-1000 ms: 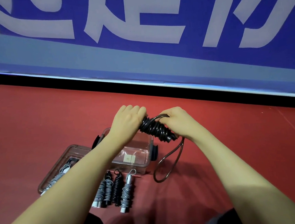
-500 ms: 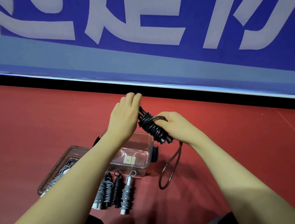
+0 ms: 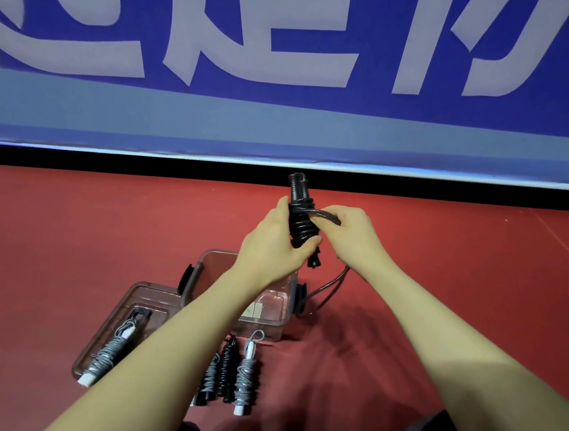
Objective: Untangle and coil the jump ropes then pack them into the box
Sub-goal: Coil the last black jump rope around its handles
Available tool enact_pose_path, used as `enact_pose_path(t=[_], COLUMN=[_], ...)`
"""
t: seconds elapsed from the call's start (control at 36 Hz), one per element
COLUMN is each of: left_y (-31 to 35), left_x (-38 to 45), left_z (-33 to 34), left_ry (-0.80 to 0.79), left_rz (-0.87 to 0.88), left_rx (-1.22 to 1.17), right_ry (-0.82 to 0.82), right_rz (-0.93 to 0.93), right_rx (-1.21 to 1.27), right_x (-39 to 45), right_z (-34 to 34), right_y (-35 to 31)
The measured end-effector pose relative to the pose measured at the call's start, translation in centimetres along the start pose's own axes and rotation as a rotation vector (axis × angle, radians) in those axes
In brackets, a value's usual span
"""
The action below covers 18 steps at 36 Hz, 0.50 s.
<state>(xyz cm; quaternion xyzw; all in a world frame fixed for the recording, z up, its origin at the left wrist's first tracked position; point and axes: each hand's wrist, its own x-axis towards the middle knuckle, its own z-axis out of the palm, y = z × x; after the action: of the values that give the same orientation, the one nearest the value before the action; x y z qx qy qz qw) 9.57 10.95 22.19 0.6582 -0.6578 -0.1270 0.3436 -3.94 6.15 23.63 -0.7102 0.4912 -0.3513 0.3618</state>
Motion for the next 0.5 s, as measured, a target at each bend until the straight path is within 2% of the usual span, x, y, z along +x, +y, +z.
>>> enact_pose_path(t=[0.19,0.5], left_y=[-0.4,-1.4], left_x=[0.1,0.6], left_z=[0.4,-0.9], left_ry=[-0.023,0.162], left_rz=[-0.014,0.009], left_rx=[-0.09,0.062], right_ry=[-0.101,-0.203], right_rz=[-0.07,-0.128], right_rx=[0.049,-0.009], right_x=[-0.5,-1.2], right_z=[0.4,0.7], right_y=[0.0,-1.0])
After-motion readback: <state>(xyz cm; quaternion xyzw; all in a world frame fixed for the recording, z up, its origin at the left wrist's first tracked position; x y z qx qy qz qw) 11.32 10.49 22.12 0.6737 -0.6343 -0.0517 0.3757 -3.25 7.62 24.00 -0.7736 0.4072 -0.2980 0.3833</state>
